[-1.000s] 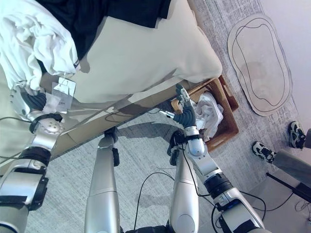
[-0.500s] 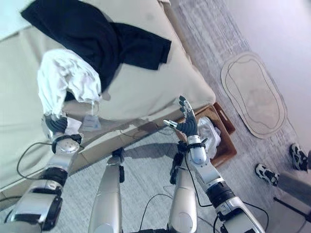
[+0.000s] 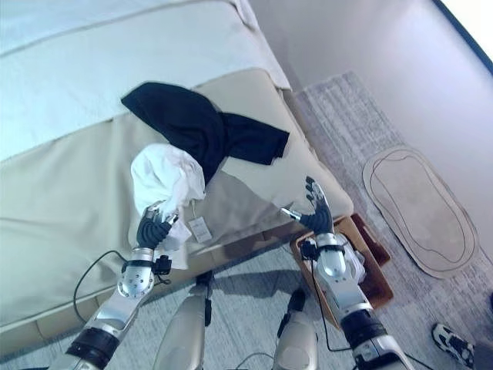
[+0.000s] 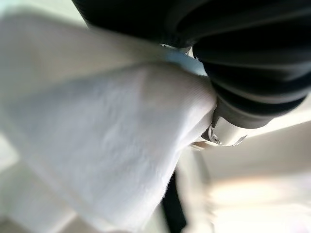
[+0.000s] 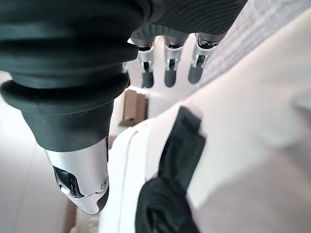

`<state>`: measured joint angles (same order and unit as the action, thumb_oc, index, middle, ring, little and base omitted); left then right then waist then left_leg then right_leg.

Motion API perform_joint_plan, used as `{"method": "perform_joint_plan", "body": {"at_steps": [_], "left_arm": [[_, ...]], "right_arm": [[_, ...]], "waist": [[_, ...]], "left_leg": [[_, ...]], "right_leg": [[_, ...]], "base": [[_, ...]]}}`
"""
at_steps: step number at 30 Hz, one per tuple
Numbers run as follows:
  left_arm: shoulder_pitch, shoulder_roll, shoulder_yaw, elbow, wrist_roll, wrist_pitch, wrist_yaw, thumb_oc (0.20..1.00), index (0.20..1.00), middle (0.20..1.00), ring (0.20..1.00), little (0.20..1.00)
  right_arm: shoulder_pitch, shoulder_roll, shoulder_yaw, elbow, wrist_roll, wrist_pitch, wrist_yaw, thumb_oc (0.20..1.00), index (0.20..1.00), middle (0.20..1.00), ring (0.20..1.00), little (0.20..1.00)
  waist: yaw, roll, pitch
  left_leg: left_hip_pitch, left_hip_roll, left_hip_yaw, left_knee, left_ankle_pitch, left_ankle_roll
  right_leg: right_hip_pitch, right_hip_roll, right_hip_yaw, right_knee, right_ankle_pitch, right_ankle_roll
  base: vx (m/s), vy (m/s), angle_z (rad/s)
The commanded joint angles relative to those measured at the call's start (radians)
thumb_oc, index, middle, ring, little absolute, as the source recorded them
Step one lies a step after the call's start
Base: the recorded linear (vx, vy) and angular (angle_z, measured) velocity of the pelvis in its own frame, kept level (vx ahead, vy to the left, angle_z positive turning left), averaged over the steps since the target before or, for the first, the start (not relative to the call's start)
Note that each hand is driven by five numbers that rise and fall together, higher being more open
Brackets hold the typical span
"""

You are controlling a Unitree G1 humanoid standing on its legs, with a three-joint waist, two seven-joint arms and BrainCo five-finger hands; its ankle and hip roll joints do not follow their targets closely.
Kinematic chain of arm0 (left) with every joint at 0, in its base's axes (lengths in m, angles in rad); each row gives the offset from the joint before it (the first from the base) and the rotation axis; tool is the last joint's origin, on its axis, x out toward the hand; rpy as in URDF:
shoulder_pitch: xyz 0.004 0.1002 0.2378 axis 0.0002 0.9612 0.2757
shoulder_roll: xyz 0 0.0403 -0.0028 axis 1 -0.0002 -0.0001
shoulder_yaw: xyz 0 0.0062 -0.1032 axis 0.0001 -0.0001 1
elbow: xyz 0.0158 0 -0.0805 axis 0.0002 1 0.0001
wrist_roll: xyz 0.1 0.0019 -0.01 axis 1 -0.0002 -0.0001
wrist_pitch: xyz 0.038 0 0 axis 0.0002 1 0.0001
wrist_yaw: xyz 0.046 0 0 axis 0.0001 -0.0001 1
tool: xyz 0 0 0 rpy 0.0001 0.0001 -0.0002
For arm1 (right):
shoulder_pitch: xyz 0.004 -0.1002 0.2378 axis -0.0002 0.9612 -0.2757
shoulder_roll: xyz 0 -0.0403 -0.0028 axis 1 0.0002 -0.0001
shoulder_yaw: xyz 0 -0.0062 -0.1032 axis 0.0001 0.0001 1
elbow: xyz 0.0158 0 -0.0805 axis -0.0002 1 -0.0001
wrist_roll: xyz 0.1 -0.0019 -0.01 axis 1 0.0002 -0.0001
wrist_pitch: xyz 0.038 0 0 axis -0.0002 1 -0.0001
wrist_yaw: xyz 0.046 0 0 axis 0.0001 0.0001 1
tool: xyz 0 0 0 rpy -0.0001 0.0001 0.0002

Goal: Pick up clothes into the bucket

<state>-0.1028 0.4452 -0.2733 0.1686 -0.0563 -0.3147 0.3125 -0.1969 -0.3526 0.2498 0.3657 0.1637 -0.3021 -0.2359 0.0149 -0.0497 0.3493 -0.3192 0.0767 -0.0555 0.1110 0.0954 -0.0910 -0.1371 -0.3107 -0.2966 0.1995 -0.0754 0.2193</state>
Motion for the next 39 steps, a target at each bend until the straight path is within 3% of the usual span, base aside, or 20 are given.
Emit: {"method": "perform_joint_plan", "body": {"at_steps": [1, 9, 15, 20, 29, 30, 33, 37, 38, 39], "left_arm": [[-0.043, 0.046, -0.029, -0.179, -0.143, -0.146, -0.155, 0.2, 0.2, 0.2, 0.2, 0.2], [-0.103, 0.067, -0.034, -0.381, -0.3, -0.132, -0.302, 0.2, 0.2, 0.2, 0.2, 0.2], [-0.171, 0.049, -0.048, -0.445, -0.341, -0.099, -0.347, 0.2, 0.2, 0.2, 0.2, 0.2], [-0.228, 0.042, -0.058, -0.482, -0.384, -0.072, -0.364, 0.2, 0.2, 0.2, 0.2, 0.2], [-0.342, -0.014, -0.128, -0.478, -0.487, -0.014, -0.377, 0.2, 0.2, 0.2, 0.2, 0.2], [-0.377, -0.024, -0.142, -0.471, -0.479, 0.0, -0.376, 0.2, 0.2, 0.2, 0.2, 0.2], [-0.421, -0.037, -0.176, -0.469, -0.476, 0.019, -0.393, 0.2, 0.2, 0.2, 0.2, 0.2], [-0.457, -0.053, -0.202, -0.455, -0.494, 0.031, -0.405, 0.2, 0.2, 0.2, 0.2, 0.2], [-0.476, -0.068, -0.218, -0.443, -0.507, 0.037, -0.406, 0.2, 0.2, 0.2, 0.2, 0.2], [-0.477, -0.068, -0.218, -0.442, -0.507, 0.037, -0.406, 0.2, 0.2, 0.2, 0.2, 0.2]], "right_arm": [[-0.029, -0.04, -0.018, 0.012, -0.112, -0.032, -0.001, 1.0, 1.0, 1.0, 1.0, 1.0], [-0.039, -0.083, -0.005, 0.034, -0.242, 0.001, 0.02, 1.0, 1.0, 1.0, 1.0, 1.0], [-0.072, -0.122, 0.062, -0.029, -0.377, 0.014, 0.054, 1.0, 1.0, 1.0, 1.0, 1.0], [-0.111, -0.111, 0.101, -0.043, -0.401, 0.022, 0.069, 1.0, 1.0, 1.0, 1.0, 1.0], [-0.191, -0.003, 0.181, -0.132, -0.217, 0.046, 0.148, 1.0, 1.0, 1.0, 1.0, 1.0], [-0.177, 0.019, 0.22, -0.182, -0.147, 0.05, 0.222, 1.0, 1.0, 1.0, 1.0, 1.0], [-0.185, 0.042, 0.289, -0.189, -0.054, 0.076, 0.324, 1.0, 1.0, 1.0, 1.0, 1.0], [-0.205, 0.056, 0.35, -0.181, -0.006, 0.096, 0.388, 1.0, 1.0, 1.0, 1.0, 1.0], [-0.21, 0.062, 0.385, -0.191, -0.003, 0.103, 0.413, 0.765, 0.765, 0.765, 0.765, 0.765], [-0.21, 0.062, 0.385, -0.191, -0.003, 0.103, 0.414, 0.429, 0.429, 0.429, 0.429, 0.429]], "waist": [[0.006, -0.005, -0.087], [-0.006, 0.005, -0.16], [-0.012, 0.009, -0.211], [-0.011, 0.012, -0.237], [-0.024, 0.017, -0.277], [-0.028, 0.016, -0.283], [-0.027, 0.014, -0.29], [-0.025, 0.012, -0.296], [-0.025, 0.012, -0.303], [-0.025, 0.012, -0.303]], "left_leg": [[0.052, 0.021, 0.023, -0.022, -0.035, 0.007], [0.144, 0.024, 0.033, -0.052, -0.044, 0.009], [0.197, 0.03, 0.051, -0.06, -0.061, 0.007], [0.231, 0.034, 0.061, -0.064, -0.071, 0.006], [0.277, 0.038, 0.08, -0.08, -0.076, 0.006], [0.284, 0.04, 0.083, -0.081, -0.079, 0.005], [0.29, 0.04, 0.085, -0.08, -0.081, 0.003], [0.295, 0.041, 0.083, -0.081, -0.081, 0.001], [0.298, 0.041, 0.083, -0.081, -0.083, 0.001], [0.299, 0.041, 0.083, -0.081, -0.083, 0.001]], "right_leg": [[-0.043, 0.042, -0.006, -0.117, 0.174, -0.023], [0.029, 0.052, 0.002, -0.133, 0.161, -0.024], [0.077, 0.063, 0.009, -0.154, 0.154, -0.025], [0.11, 0.07, 0.014, -0.175, 0.155, -0.026], [0.15, 0.078, 0.028, -0.192, 0.151, -0.034], [0.153, 0.08, 0.031, -0.194, 0.149, -0.034], [0.163, 0.08, 0.028, -0.197, 0.147, -0.036], [0.173, 0.08, 0.025, -0.2, 0.146, -0.037], [0.176, 0.081, 0.024, -0.203, 0.147, -0.037], [0.176, 0.081, 0.023, -0.203, 0.147, -0.037]], "base": [[0.1, -0.03, -0.03], [0.09, -0.018, -0.02], [0.06, -0.015, -0.03], [0.06, -0.014, -0.04], [0.02, -0.001, -0.08], [0.0, 0.0, 0.0], [0.0, 0.0, 0.0], [0.0, 0.0, 0.0], [0.0, 0.0, 0.0], [0.0, 0.0, 0.0]]}}
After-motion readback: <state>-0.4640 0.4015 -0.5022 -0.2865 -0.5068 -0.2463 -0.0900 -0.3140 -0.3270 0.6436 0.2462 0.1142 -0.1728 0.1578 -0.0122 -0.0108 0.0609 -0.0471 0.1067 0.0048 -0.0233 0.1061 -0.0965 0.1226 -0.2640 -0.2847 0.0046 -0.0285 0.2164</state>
